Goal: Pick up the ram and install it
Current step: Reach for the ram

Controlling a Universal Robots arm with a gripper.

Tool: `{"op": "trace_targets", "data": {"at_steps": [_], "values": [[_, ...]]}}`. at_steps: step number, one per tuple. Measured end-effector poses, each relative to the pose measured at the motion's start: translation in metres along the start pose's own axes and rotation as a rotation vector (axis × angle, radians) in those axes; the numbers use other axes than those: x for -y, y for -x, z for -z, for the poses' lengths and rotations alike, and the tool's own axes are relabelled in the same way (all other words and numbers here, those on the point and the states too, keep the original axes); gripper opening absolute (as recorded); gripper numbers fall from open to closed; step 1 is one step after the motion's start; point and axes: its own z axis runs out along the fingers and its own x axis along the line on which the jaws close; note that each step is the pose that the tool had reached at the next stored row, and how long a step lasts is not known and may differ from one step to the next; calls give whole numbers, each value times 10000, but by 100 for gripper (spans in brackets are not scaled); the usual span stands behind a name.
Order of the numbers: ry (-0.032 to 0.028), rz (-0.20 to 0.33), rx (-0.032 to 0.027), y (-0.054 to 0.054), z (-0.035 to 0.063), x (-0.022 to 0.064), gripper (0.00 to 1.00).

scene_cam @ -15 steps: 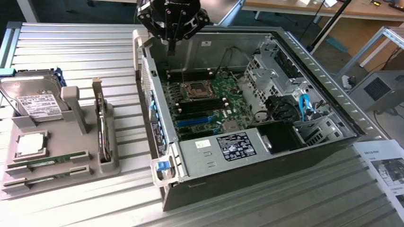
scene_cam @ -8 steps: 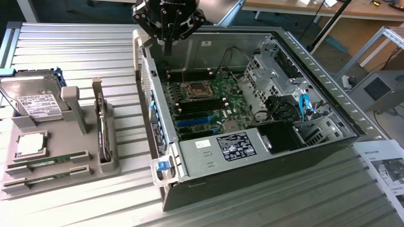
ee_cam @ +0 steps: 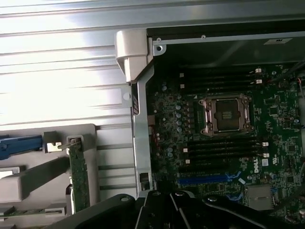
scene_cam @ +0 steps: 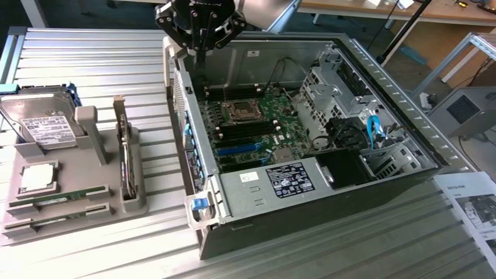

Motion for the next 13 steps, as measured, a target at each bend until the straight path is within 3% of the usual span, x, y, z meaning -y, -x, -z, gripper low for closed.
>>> {"op": "trace_targets", "data": {"at_steps": [13], "values": [[0,0,1,-219,5,16,11]]}}
